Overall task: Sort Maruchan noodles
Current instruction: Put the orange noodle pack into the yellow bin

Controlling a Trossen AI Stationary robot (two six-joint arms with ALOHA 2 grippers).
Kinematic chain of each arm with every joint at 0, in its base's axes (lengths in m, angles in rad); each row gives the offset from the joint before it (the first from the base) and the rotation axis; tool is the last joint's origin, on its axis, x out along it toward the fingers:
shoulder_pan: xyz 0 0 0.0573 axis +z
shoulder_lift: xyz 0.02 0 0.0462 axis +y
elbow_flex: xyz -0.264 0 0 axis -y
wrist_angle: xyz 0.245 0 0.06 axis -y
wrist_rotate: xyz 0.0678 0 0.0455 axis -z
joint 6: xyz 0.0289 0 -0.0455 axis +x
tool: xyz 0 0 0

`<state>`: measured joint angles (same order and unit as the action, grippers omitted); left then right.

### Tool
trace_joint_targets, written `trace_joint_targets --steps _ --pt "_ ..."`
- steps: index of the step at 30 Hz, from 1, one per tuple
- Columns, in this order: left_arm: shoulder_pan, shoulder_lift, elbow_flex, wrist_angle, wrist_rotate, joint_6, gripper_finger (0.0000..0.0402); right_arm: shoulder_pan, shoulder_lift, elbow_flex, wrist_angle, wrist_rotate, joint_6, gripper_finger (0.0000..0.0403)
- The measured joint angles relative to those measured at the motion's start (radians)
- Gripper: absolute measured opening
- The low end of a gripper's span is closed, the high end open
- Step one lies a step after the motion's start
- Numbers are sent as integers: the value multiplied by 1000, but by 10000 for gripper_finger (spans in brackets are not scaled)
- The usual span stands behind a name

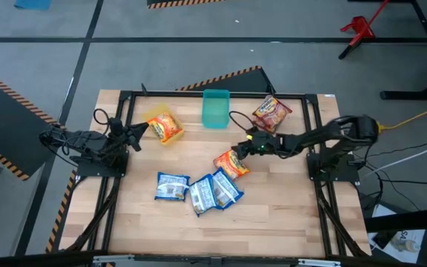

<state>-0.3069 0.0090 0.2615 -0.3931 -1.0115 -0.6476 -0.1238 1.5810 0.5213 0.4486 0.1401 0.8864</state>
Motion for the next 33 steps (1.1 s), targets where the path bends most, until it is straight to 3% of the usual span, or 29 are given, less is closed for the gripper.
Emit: trace_joint_targets --steps 15,23,33 --pt "0 0 0 -4 0 0 44 5 74 14 76 -44 48 239" --pt "0 0 0 -12 9 0 44 62 135 50 71 26 51 239" --pt "0 0 0 -12 10 0 44 65 172 81 51 17 49 239"
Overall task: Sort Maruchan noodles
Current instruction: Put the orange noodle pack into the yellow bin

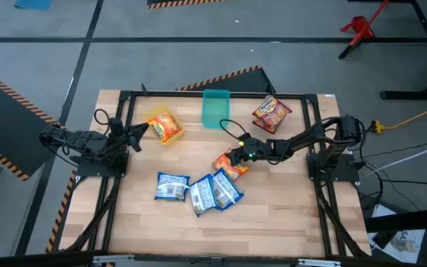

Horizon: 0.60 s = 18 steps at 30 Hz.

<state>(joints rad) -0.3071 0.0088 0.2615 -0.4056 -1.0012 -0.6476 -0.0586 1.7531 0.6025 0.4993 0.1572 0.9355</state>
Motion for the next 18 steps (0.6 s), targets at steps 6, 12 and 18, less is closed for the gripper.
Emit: trace_joint_targets --steps 6,12,18 --pt "0 0 0 -6 0 0 44 0 -2 2 -41 -38 -21 200" --pt "0 0 0 -6 0 3 44 -1 -4 2 -32 -57 -28 98" --pt "0 0 0 -6 0 3 44 -1 -3 2 -25 -79 -51 8"
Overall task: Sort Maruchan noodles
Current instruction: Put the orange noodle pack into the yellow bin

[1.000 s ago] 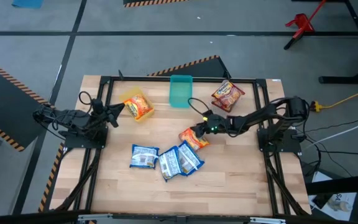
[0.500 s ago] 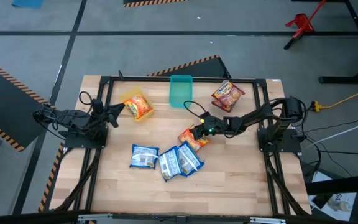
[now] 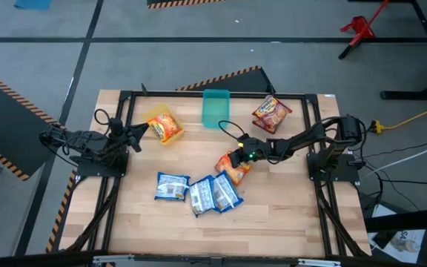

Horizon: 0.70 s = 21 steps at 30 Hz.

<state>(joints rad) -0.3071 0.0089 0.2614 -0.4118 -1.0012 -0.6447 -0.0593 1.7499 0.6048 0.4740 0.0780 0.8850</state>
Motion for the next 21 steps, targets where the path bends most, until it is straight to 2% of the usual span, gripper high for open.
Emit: trace_joint_targets --steps 9,21 --pt "0 0 0 0 0 -1 44 -8 4 97 -24 -4 -59 1" --pt "0 0 0 0 0 -1 44 -93 4 403 -258 -53 -298 0"
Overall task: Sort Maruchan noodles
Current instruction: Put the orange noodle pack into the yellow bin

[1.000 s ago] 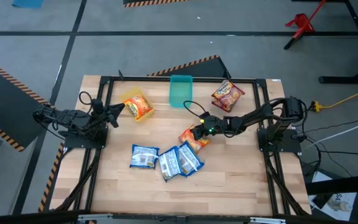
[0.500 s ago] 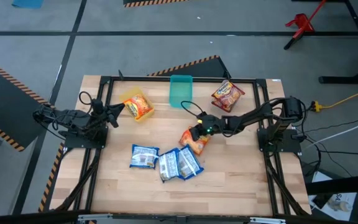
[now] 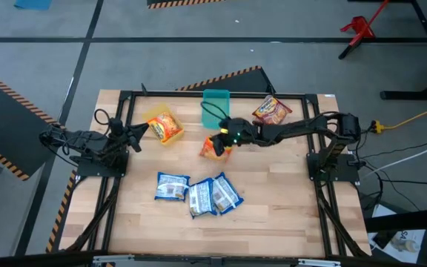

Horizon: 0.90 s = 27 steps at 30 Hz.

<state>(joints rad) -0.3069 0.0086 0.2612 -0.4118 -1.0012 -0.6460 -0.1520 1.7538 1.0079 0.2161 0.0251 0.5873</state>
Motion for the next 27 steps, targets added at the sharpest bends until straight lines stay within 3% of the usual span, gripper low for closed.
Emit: trace_joint_targets --steps 15,21,27 --pt "0 0 0 0 0 1 44 -75 3 265 -4 -61 -99 0" --pt "0 0 0 0 0 1 44 -93 141 426 -8 -148 -101 0" --pt "0 0 0 -2 5 2 44 -93 319 686 -44 -202 -110 0"
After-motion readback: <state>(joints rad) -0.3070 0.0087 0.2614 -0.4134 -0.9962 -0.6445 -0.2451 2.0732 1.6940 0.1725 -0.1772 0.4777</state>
